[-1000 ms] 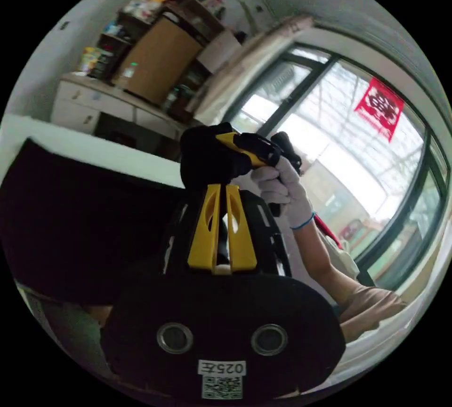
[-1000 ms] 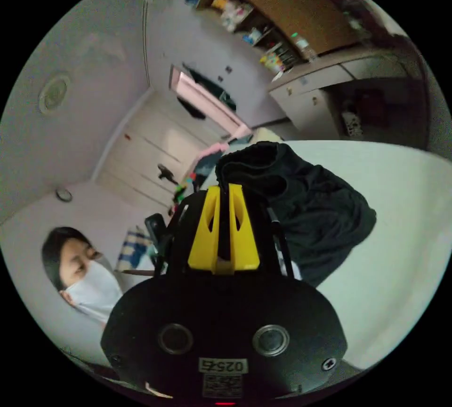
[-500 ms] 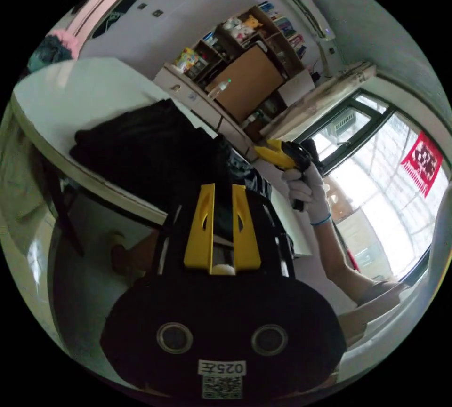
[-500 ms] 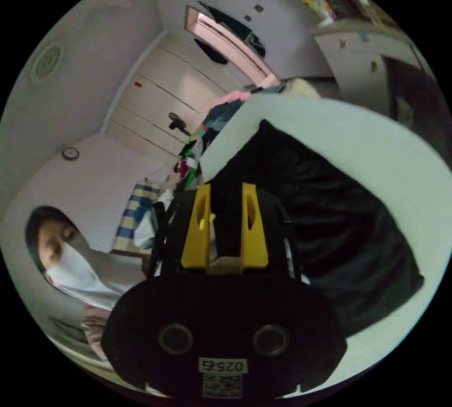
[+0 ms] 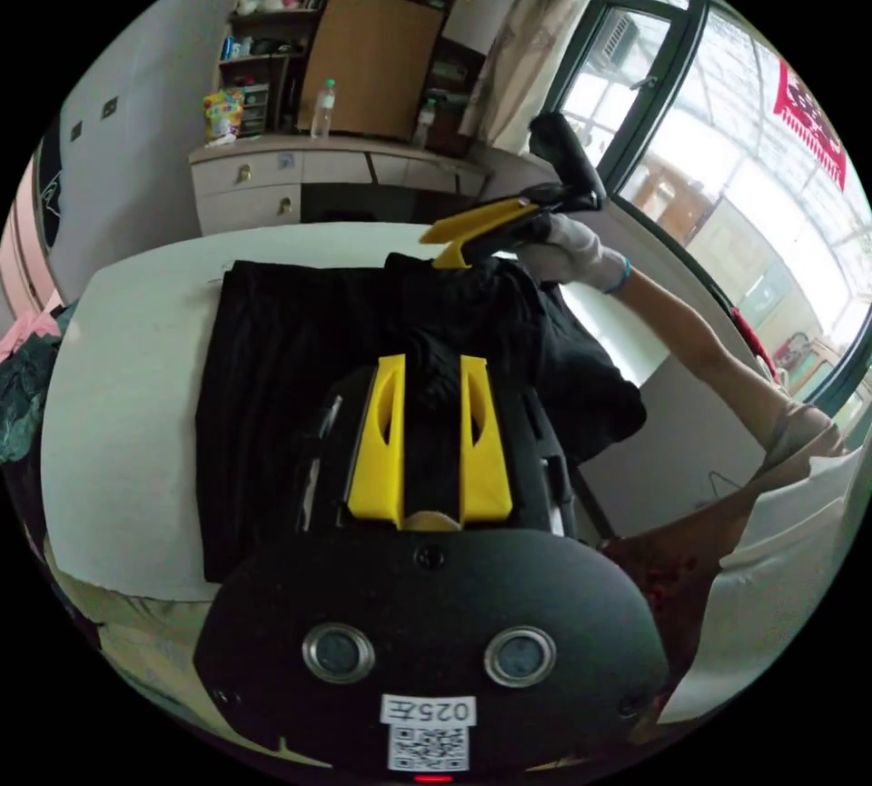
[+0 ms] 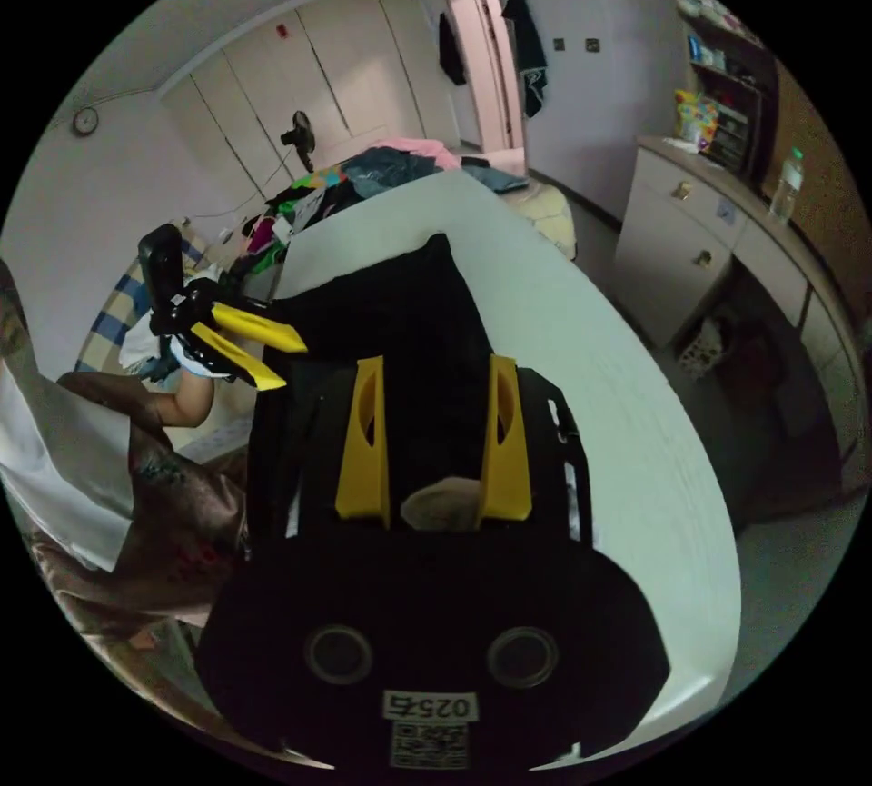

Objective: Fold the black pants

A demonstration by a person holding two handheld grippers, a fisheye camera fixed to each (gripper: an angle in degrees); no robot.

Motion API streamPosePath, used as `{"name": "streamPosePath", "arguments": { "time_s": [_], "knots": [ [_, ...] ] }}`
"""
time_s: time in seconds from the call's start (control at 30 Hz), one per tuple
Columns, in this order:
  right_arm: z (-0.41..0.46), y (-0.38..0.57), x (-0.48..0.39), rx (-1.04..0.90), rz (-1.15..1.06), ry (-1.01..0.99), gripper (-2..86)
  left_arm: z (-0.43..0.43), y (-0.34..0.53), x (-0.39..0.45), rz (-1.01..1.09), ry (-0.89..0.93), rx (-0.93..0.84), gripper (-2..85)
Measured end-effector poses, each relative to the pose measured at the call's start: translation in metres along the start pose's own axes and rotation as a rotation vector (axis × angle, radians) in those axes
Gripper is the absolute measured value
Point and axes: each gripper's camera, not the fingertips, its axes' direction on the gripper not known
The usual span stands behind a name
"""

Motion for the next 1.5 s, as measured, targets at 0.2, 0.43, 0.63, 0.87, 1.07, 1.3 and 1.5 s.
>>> {"name": "streamPosePath", "arguments": {
  "time_s": [0.2, 0.43, 0.63, 0.87, 1.07, 1.3, 1.5],
  "knots": [
    [0.014, -0.015, -0.026, -0.024, -0.062, 0.051, 5.4, 0.011, 0.006, 0.012, 0.01, -0.105, -0.033, 5.7],
    [-0.01, -0.035, -0.073, -0.036, -0.171, 0.116, 4.4, 0.003, 0.004, 0.014, 0.061, -0.059, 0.054, 6.6],
    [-0.024, -0.06, -0.098, -0.014, -0.299, 0.15, 4.3, 0.023, 0.004, 0.004, 0.027, 0.075, 0.011, 5.2],
    [0.023, -0.096, -0.072, -0.047, -0.205, 0.144, 4.7, -0.001, 0.029, 0.018, -0.041, -0.013, 0.084, 0.6],
    [0.06, -0.093, -0.014, -0.098, 0.007, 0.001, 6.9, -0.018, 0.039, 0.008, -0.131, -0.046, 0.075, 2.8],
    [-0.038, -0.034, -0.019, 0.137, 0.089, -0.01, 7.8, -0.035, 0.028, 0.061, -0.061, 0.389, 0.247, 2.5],
    [-0.052, 0.043, -0.028, 0.043, 0.159, 0.166, 2.4, 0.038, -0.004, 0.161, -0.007, 0.491, 0.152, 2.6]
  ]
}}
